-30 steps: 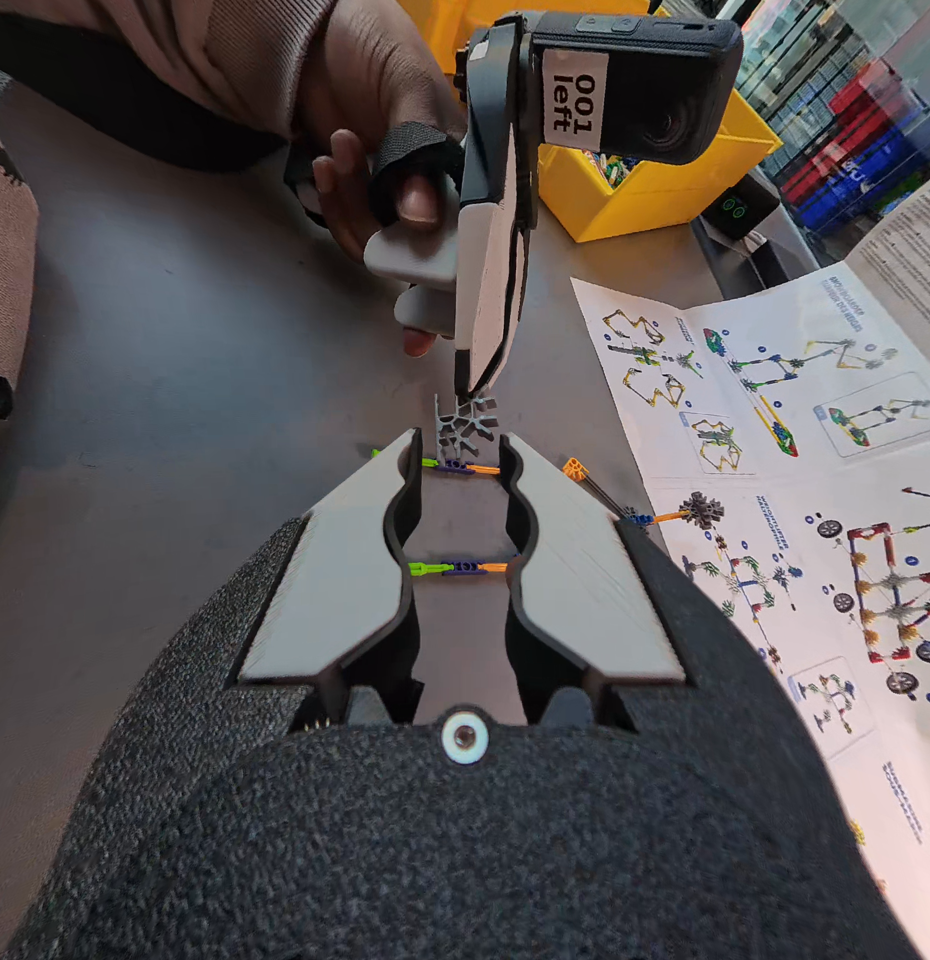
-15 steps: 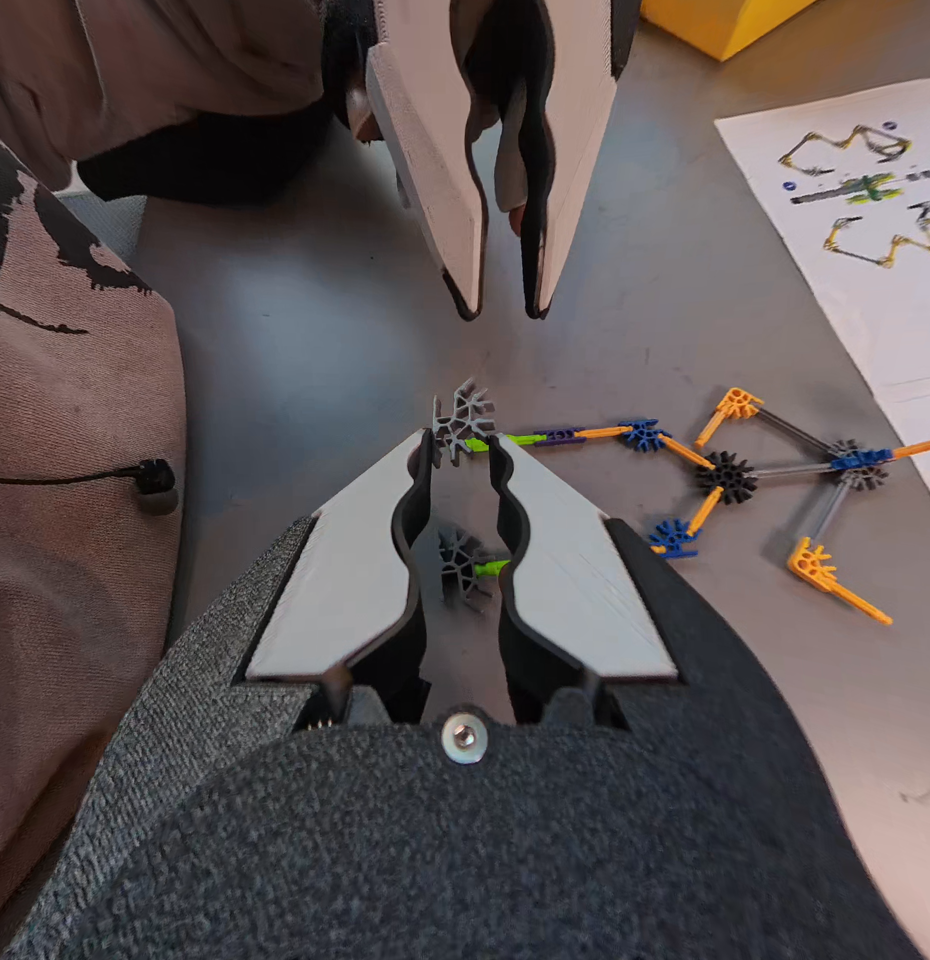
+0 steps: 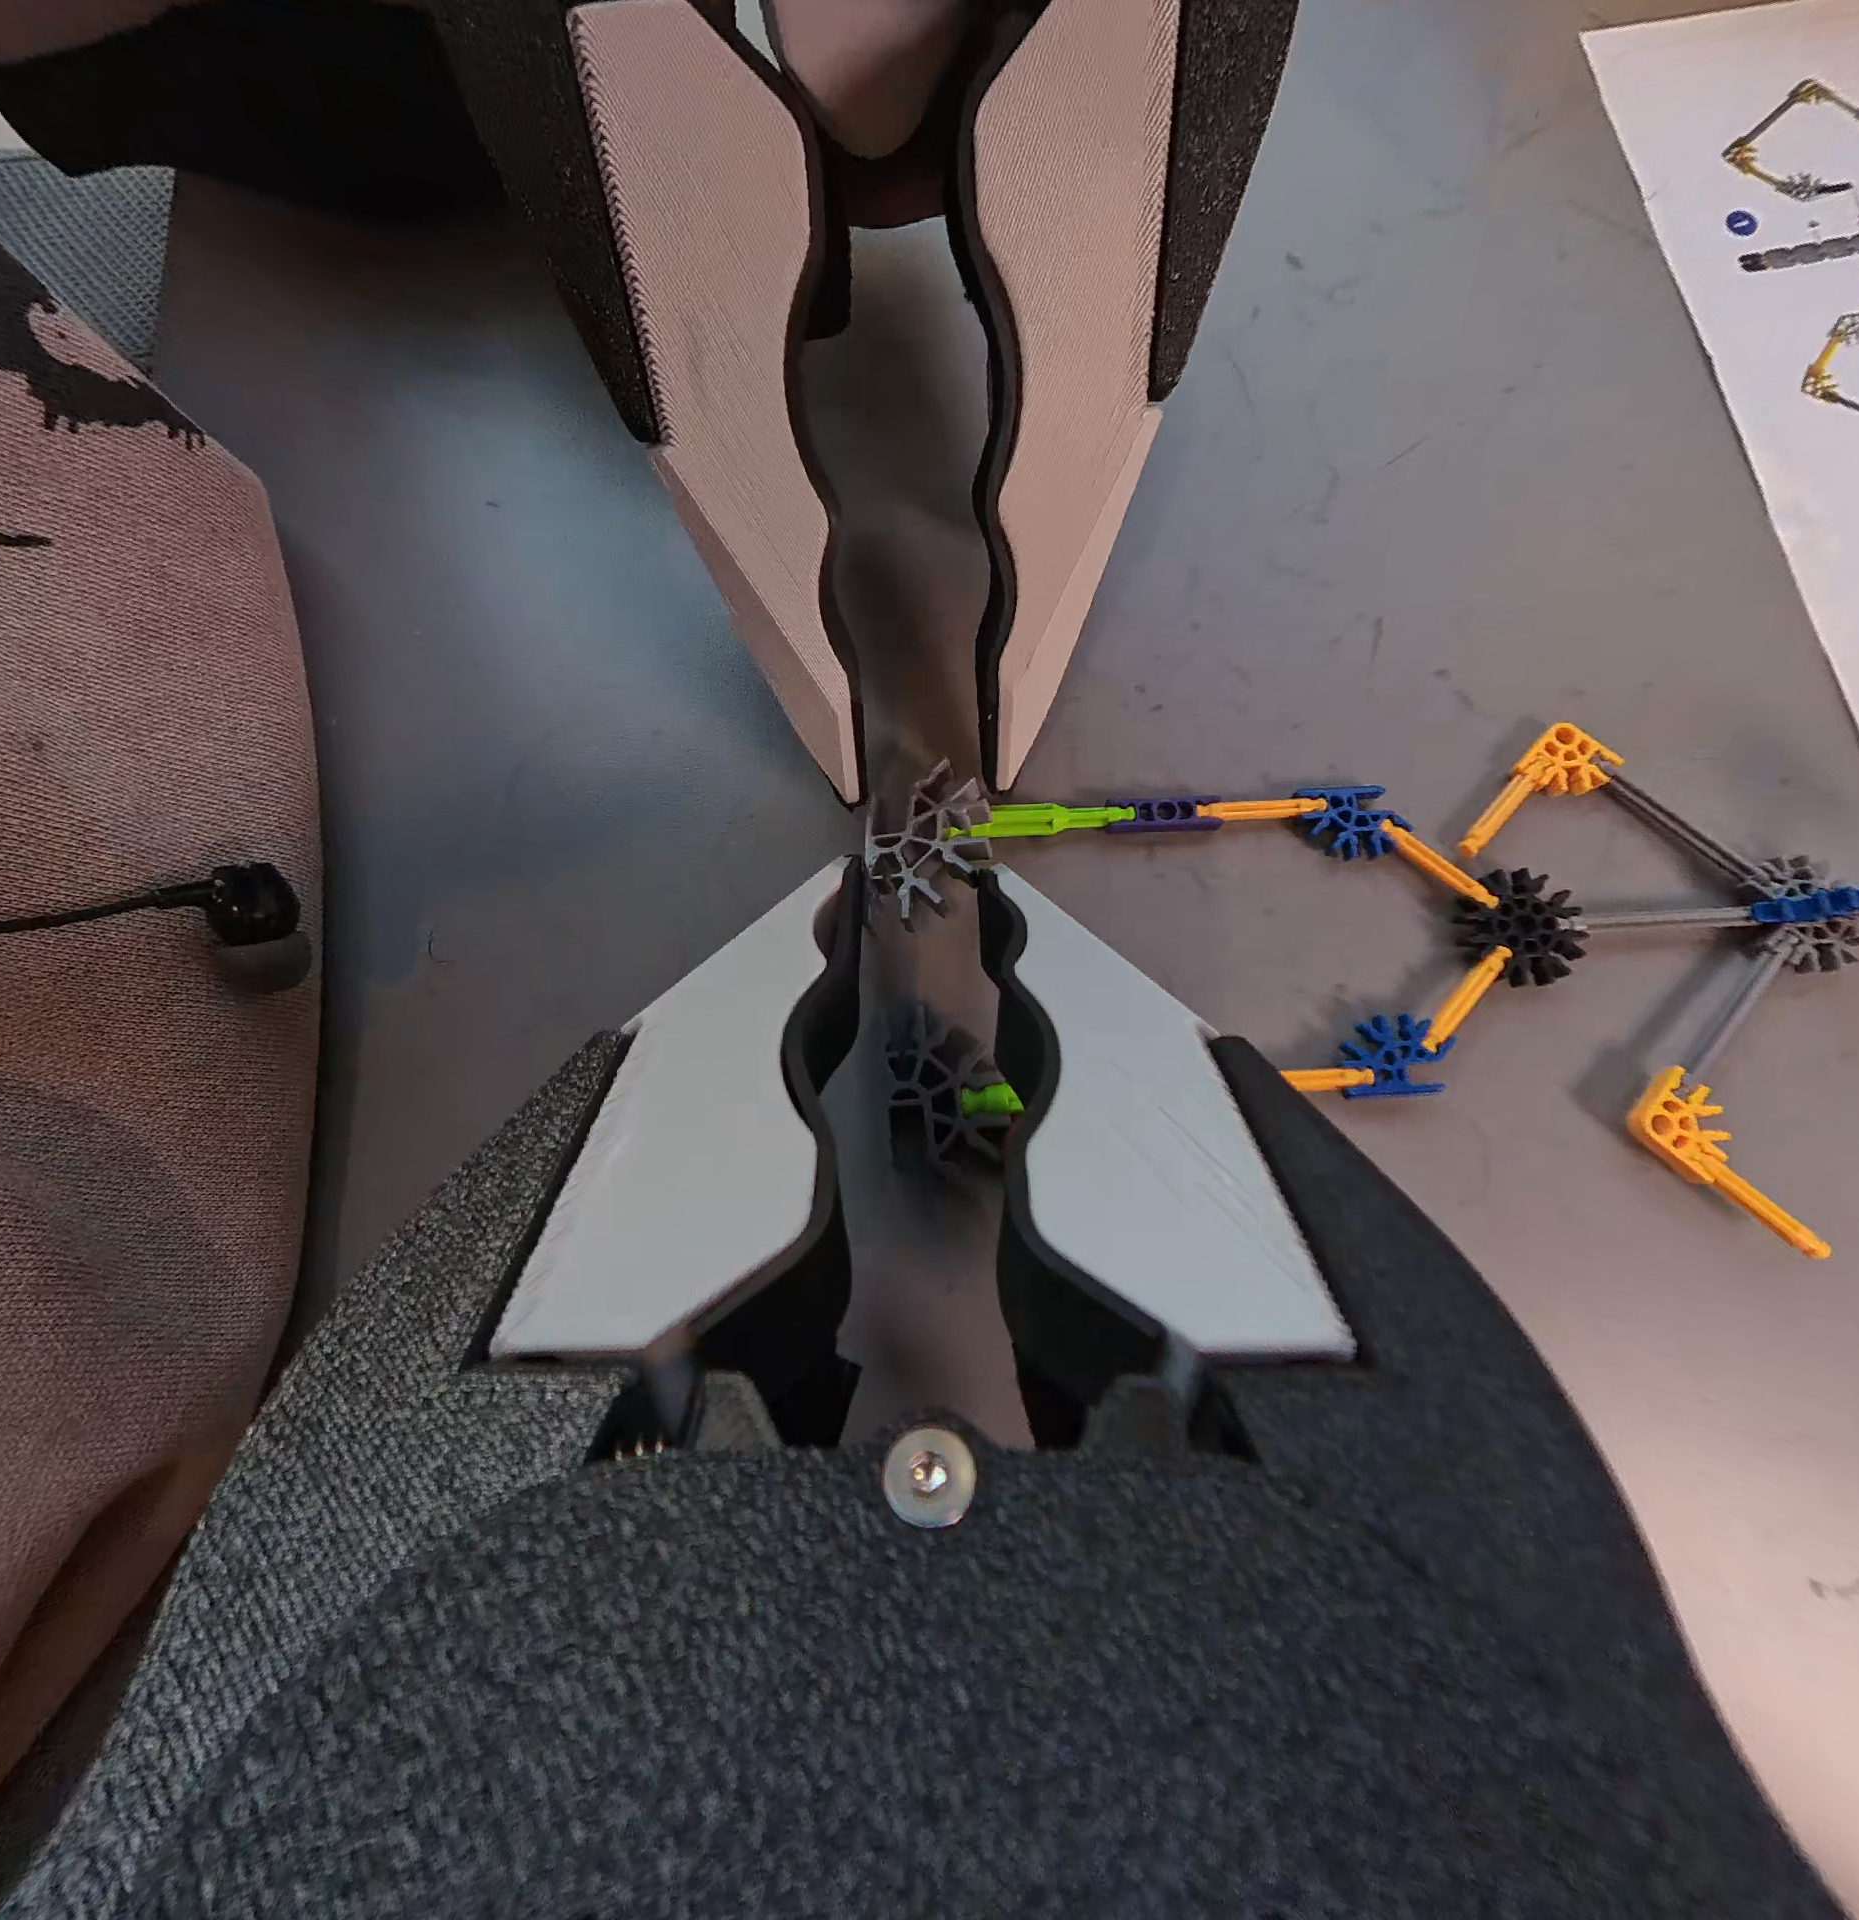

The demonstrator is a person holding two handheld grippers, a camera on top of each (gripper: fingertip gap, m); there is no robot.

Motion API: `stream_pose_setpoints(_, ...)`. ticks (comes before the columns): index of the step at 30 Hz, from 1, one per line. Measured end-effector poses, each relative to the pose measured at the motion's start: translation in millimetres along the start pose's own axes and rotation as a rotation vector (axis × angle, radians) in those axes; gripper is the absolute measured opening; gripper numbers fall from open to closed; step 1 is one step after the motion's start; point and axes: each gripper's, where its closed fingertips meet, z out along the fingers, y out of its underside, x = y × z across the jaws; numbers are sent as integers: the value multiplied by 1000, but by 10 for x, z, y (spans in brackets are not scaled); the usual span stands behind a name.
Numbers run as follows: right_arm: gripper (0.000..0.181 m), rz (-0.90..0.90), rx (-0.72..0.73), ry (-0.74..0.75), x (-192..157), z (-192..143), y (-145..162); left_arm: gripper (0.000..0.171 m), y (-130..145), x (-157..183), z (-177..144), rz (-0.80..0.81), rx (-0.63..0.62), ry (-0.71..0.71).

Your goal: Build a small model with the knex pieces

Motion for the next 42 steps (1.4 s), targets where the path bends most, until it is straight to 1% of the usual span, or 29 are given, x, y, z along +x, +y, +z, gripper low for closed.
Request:
stream_pose_setpoints(5, 21, -17, -2, 10, -5, 7, -5, 20, -15, 15, -41, 6, 5, 6)
stream_pose_setpoints(9, 25, -35, 9, 24, 10, -10, -24, 17, -19, 15, -100, 1, 15, 17)
stream_pose_setpoints(12, 26, -54, 19, 31, 16, -36, -37, 17, 27, 20, -104, -11, -1, 32)
stream_pose_setpoints(15, 26, -78, -18, 37, 10, -37, 33, 17, 87, 29, -86, -13, -26, 46)
stream_pose_setpoints(19, 26, -74, -45, 5, -29, -105, 88, 17, 105, 44, -81, -13, -32, 58)
stream_pose_setpoints(24, 21, -89, -110, 12, 19, -164, 230, 17, 77, 57, -87, -14, -16, 66)
stream_pose_setpoints(31, 21, -104, -147, 5, 50, -250, 324, 17, 56, 90, -72, 5, -9, 75)
stream_pose_setpoints(33, 22, -108, -127, 15, 69, -281, 294, 17, 44, 88, -67, 7, -3, 72)
stream_pose_setpoints(37, 23, -101, -19, 6, 31, -308, 88, 17, -12, 95, -69, 10, 28, 76)
stream_pose_setpoints(42, 28, -119, 14, 10, -12, -217, 24, 17, -58, 64, -73, 6, 55, 62)
